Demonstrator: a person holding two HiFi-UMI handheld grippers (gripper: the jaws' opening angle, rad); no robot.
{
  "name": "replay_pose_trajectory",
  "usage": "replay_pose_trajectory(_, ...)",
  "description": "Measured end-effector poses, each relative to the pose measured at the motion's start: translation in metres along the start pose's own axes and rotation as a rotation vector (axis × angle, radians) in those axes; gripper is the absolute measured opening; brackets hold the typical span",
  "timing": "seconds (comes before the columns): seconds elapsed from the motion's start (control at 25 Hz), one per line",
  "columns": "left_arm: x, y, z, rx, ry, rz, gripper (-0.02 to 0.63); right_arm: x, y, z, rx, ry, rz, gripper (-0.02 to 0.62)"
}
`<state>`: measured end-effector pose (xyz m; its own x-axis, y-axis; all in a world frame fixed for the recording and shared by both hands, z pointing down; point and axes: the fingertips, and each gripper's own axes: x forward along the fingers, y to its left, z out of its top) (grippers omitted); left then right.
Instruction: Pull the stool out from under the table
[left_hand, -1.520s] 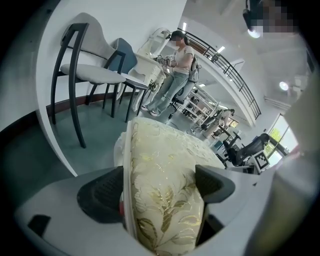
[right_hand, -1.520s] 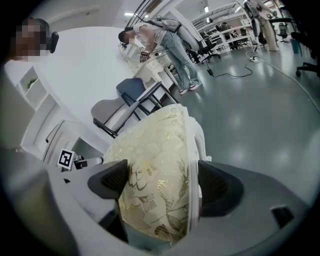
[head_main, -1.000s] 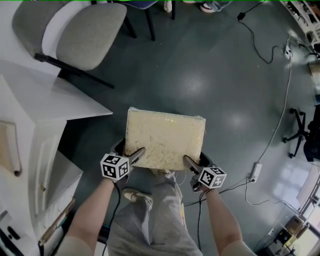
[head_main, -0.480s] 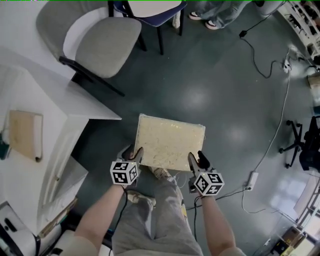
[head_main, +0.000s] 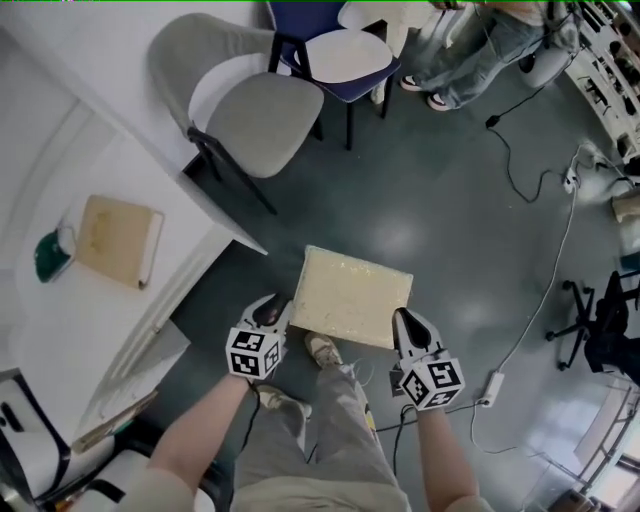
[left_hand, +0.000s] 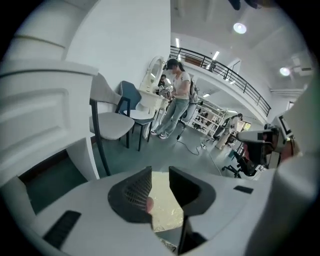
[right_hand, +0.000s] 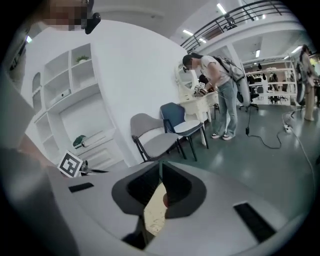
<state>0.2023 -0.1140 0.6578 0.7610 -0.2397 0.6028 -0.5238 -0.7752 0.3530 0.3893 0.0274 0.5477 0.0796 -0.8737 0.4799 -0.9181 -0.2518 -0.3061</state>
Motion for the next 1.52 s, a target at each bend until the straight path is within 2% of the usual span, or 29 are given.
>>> replay_pose_trajectory(0.2,-0.05,-0.006,0.035,0.008,-0.052,0.011,0.089,-0.029,0.052,0.056,-0.056,-0.045,0.06,0.032)
replay_pose_trajectory(0.44,-0.125,-0.018,0.095,0.0,-0.223,0.056,0.054,-0.068,0.123,0.108,-0.095,-0.077,0.138,0.031)
replay_pose_trajectory(0.6,-0.182,-0.031,0.13,0.037,-0.32,0.064,0.052,-0.087,0.171,0.137,-0.109,-0.082,0.202,0.031)
replay_pose_trajectory(0.8,-0.257,-0.045,0.16,0.088,-0.399,0.099,0.051,-0.11,0.236,0.181,-0.226,-0.118,0.306,0.03)
replay_pose_trajectory(0.96,-0.325,-0.053,0.185,0.103,-0.457,0.154,0.051,-0.129,0.292,0.217,-0.286,-0.163,0.434,0.028)
replay_pose_trajectory(1.16,-0.408,-0.056,0.206,0.136,-0.52,0.252,0.051,-0.158,0.358,0.25,-0.228,-0.2,0.607,0.028)
replay_pose_trajectory(1.32,-0.46,-0.052,0.217,0.179,-0.565,0.333,0.051,-0.169,0.403,0.27,-0.288,-0.241,0.677,0.028)
replay_pose_trajectory(1.52,-0.52,-0.055,0.225,0.184,-0.618,0.411,0.051,-0.18,0.445,0.276,-0.332,-0.246,0.767,0.028)
